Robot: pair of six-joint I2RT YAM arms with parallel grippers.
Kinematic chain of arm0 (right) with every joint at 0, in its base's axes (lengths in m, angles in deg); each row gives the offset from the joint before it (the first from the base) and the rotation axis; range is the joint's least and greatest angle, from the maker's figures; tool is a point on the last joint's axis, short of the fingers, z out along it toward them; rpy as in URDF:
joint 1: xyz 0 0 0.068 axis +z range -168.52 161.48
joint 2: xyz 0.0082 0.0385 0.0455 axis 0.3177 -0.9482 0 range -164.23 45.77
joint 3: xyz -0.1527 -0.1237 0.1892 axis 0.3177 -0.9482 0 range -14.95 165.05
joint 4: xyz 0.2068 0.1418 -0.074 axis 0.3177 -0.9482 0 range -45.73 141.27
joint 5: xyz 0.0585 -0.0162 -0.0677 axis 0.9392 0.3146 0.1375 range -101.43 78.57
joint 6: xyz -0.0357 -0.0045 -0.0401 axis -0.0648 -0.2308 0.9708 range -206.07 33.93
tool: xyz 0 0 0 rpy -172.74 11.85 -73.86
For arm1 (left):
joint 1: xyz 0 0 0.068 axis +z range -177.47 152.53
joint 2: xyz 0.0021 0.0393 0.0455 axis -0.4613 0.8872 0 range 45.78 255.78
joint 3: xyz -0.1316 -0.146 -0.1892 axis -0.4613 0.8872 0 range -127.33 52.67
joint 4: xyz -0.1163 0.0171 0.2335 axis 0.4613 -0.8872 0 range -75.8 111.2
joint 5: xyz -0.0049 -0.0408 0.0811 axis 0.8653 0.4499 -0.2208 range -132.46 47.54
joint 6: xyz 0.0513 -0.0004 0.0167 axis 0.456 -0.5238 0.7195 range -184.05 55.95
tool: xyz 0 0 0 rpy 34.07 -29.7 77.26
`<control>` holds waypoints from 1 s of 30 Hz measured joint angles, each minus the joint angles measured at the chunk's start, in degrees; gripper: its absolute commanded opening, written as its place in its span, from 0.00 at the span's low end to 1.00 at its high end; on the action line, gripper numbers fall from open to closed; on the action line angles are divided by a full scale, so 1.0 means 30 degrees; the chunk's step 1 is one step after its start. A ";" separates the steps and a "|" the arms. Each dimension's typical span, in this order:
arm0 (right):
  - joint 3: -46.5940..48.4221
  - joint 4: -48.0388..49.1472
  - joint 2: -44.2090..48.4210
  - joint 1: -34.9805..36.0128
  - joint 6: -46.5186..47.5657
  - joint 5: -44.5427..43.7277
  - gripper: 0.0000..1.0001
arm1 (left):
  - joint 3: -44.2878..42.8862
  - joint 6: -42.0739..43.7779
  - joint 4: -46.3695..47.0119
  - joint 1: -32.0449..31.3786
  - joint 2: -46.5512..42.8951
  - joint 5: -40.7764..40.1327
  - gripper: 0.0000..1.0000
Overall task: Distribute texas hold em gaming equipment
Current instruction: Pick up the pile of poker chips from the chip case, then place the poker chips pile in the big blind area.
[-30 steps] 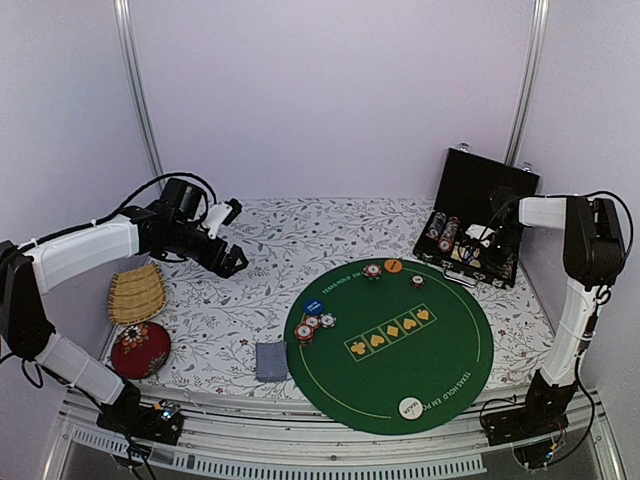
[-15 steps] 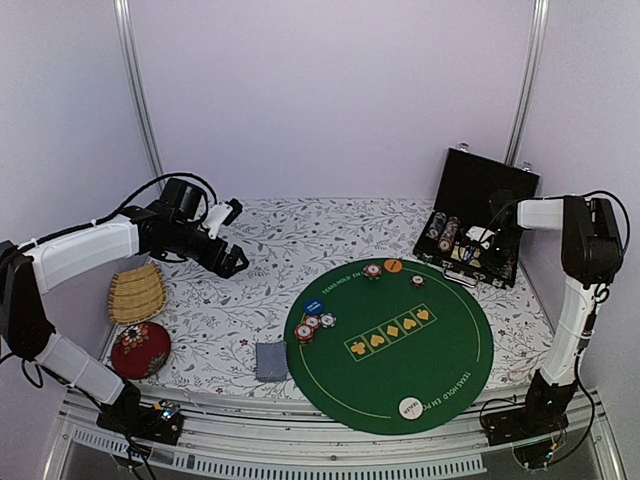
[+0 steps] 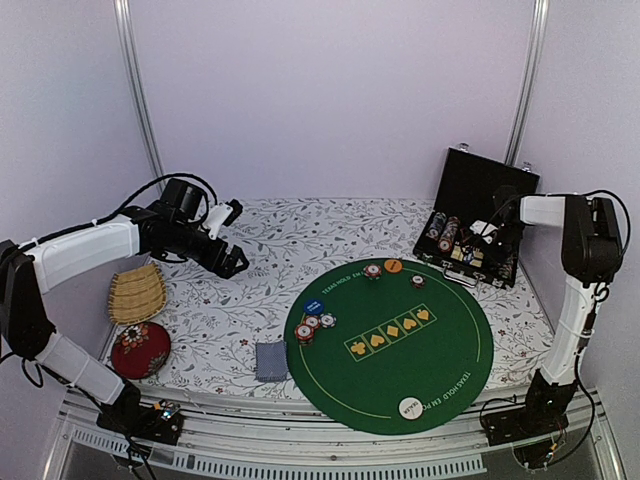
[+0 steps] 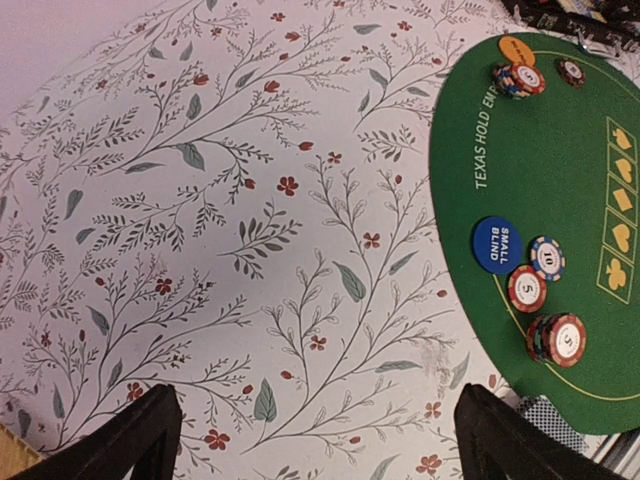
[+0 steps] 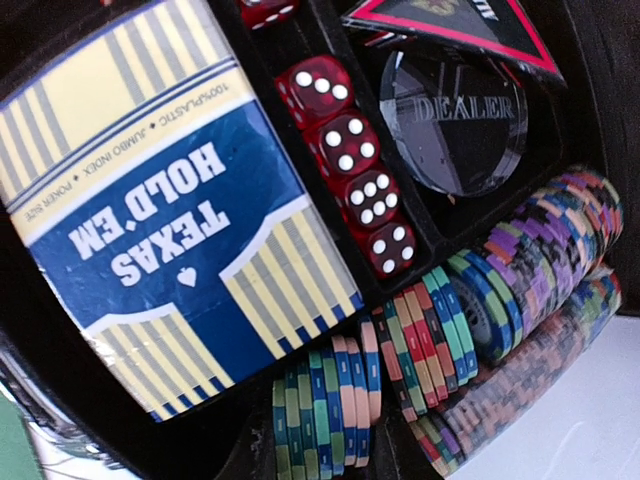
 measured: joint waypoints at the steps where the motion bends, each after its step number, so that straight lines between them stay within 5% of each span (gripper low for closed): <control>1: 0.0044 -0.0146 0.0058 -0.0029 -0.0277 0.0160 0.02 | 0.0000 0.0000 -0.0007 0.0000 0.0000 0.0007 0.98; 13: 0.1384 -0.0962 0.5187 0.0138 -0.6142 0.4758 0.02 | 0.0000 0.0000 -0.0015 0.0000 -0.0029 0.0189 0.97; 17: 0.0838 -0.0270 0.6258 0.1865 -0.9034 0.7817 0.02 | 0.0000 0.0000 -0.0015 0.0000 -0.0058 0.0335 0.97; 22: -0.1260 0.1341 0.5464 0.4918 -1.3034 1.2400 0.02 | 0.0000 0.0000 -0.0015 0.0000 -0.0058 0.0459 0.97; 30: -0.2404 0.2980 0.2222 0.7839 -1.6764 1.5424 0.02 | 0.0000 -0.0007 -0.0015 0.0000 -0.0131 0.0568 0.97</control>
